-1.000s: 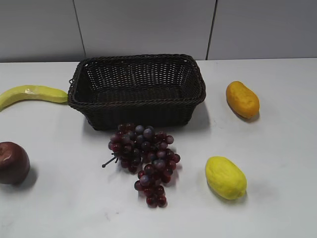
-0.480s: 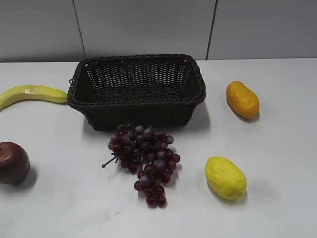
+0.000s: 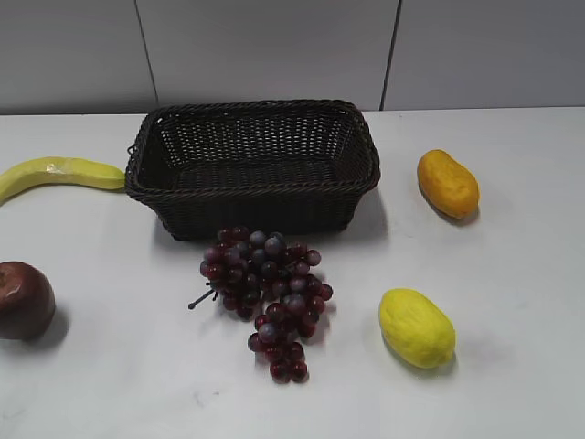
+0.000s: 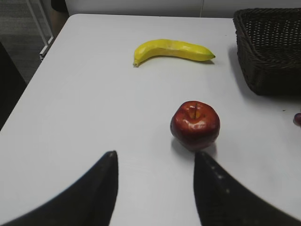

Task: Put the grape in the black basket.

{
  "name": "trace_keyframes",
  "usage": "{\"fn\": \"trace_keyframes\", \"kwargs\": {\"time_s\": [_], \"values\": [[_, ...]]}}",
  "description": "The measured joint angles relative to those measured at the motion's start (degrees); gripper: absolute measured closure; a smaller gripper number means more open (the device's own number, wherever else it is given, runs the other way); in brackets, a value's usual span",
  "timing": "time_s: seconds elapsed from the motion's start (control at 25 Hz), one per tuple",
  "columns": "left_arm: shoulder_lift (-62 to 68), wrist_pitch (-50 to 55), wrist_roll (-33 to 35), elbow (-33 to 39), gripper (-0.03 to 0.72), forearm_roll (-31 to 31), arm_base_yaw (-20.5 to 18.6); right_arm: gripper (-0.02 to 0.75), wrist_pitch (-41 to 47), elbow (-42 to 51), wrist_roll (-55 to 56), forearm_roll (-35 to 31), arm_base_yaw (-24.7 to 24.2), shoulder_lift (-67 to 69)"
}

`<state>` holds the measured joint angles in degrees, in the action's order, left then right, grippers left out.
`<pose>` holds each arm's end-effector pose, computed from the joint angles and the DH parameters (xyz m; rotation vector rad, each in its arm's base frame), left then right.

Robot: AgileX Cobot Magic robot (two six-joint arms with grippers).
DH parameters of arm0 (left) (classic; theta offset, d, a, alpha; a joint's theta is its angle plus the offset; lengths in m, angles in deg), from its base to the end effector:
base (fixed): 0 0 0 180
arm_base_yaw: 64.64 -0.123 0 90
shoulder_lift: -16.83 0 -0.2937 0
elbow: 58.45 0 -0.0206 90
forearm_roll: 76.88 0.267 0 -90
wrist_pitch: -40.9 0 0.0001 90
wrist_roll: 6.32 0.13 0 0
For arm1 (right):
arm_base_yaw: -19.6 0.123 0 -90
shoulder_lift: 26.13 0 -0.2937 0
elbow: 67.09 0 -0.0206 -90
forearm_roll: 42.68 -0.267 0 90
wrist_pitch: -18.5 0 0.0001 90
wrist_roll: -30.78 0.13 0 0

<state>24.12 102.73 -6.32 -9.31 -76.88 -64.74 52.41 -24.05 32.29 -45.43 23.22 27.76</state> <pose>0.0342 0.0001 0.2634 -0.0018 2.0640 0.0011 0.1921 0.0156 0.2635 -0.0106 2.2847 0.0981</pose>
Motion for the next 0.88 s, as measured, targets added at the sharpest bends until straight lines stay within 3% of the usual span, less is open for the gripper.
{"fn": "trace_keyframes", "kwargs": {"time_s": [0.12, 0.28, 0.44, 0.88], "values": [[0.0, 0.0, 0.0, 0.0, 0.199, 0.0, 0.0, 0.134, 2.1, -4.0, -3.2, -1.2, 0.0, 6.7], [0.0, 0.0, 0.0, 0.0, 0.199, 0.0, 0.0, 0.098, 5.1, -9.8, -11.1, -7.9, 0.1, 14.8], [0.0, 0.0, 0.0, 0.0, 0.199, 0.0, 0.0, 0.090, 7.1, -14.3, -14.1, -11.6, 2.6, 21.3], [0.0, 0.0, 0.0, 0.0, 0.199, 0.0, 0.0, 0.091, 9.3, -25.7, -13.0, -12.3, 20.4, 32.9]]}}
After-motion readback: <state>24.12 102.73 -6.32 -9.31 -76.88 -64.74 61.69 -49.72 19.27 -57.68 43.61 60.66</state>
